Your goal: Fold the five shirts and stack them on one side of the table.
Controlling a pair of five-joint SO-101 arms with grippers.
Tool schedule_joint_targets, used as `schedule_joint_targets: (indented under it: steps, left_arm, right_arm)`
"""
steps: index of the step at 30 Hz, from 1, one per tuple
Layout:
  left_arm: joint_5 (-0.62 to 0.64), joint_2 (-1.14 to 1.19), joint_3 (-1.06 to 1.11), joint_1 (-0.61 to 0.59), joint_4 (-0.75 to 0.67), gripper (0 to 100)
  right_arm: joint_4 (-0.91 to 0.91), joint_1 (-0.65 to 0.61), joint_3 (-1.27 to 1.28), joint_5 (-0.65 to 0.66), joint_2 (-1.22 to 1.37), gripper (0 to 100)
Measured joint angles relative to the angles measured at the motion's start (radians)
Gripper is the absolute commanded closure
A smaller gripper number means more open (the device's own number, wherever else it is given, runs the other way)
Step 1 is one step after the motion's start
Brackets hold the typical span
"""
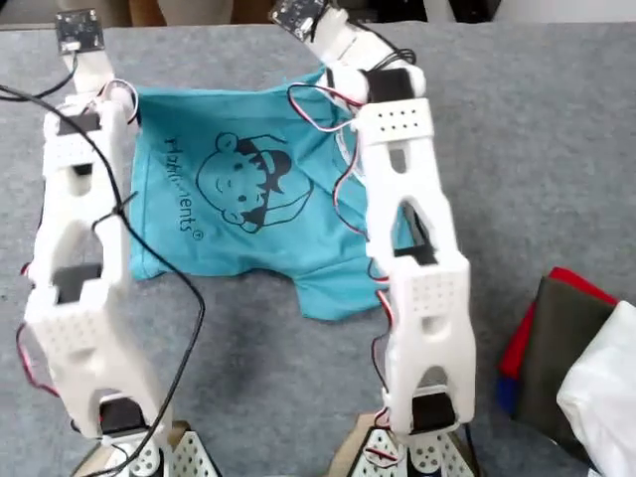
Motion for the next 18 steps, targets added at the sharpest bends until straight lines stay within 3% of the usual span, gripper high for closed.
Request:
schedule_joint_targets:
  steps: [8,15,18]
  left_arm:
    - [0.0,0.367,-0.635,0.0,0.428,98]
    - [0.0,0.528,-1.043,0.0,0.637,98]
    - [0.0,0.58,-1.14,0.0,0.675,98]
  right_arm:
    - [0.184,-0.025,-0.361,-0.012,0.215,99.5]
    - [0.344,-0.026,-0.477,0.029,0.218,98.4]
    - [0.4,-0.029,-0.483,0.078,0.219,83.0]
